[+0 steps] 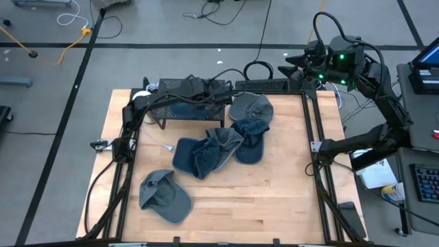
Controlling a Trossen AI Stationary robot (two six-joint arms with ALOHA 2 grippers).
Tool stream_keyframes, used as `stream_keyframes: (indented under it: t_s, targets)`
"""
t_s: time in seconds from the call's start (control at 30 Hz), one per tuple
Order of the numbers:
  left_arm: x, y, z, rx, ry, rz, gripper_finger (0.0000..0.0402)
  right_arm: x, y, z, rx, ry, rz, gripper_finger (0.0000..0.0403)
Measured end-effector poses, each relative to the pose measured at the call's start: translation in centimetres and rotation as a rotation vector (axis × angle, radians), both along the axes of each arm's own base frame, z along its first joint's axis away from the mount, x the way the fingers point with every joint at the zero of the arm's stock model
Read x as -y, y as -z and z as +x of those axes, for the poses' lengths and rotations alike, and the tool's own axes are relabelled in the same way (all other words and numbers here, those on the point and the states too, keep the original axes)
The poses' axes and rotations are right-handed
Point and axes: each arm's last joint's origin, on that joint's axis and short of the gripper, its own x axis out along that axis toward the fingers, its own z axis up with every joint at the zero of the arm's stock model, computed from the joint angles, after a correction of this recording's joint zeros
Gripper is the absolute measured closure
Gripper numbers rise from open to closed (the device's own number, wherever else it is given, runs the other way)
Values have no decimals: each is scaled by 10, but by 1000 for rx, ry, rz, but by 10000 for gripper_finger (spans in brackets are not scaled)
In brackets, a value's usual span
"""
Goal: Pick & Place hat
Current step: Put the top right blue cap on the shelf
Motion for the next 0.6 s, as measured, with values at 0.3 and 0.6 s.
stream_keyframes:
  t_s: [0.3,0.6]
  targets:
    - [-3,0,-1,-54,57,-10,395,0,0,0,0,0,0,179]
    - [-4,-5,-5,-42,49,4,395,0,0,0,-2,0,-3,179]
